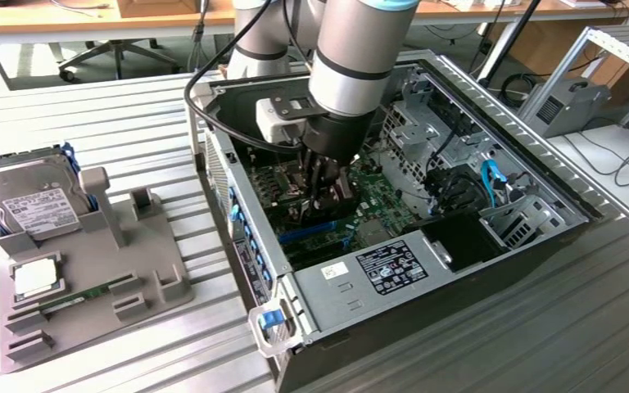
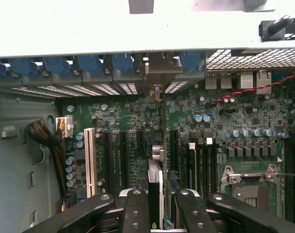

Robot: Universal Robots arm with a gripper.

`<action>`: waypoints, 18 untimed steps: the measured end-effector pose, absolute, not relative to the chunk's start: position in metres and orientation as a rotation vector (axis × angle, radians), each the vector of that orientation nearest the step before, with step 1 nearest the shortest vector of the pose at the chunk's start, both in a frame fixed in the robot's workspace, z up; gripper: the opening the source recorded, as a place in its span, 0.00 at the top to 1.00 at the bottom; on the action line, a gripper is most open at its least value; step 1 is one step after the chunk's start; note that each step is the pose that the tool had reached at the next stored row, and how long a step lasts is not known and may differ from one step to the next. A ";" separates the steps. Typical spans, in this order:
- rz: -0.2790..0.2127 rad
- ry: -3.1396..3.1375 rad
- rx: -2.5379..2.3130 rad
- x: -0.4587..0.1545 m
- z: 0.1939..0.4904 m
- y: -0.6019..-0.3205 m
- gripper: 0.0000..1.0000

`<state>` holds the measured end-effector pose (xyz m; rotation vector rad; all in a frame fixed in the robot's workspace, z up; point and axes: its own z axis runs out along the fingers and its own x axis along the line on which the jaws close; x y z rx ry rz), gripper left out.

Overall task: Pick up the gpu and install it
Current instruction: 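Insert the gpu into the slot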

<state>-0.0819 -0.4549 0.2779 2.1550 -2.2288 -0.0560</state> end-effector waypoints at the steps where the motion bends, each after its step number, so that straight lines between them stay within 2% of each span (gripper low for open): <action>1: -0.056 -2.229 2.155 -0.082 0.278 -0.455 0.74; 18: -0.056 -2.229 2.155 -0.089 0.271 -0.454 0.74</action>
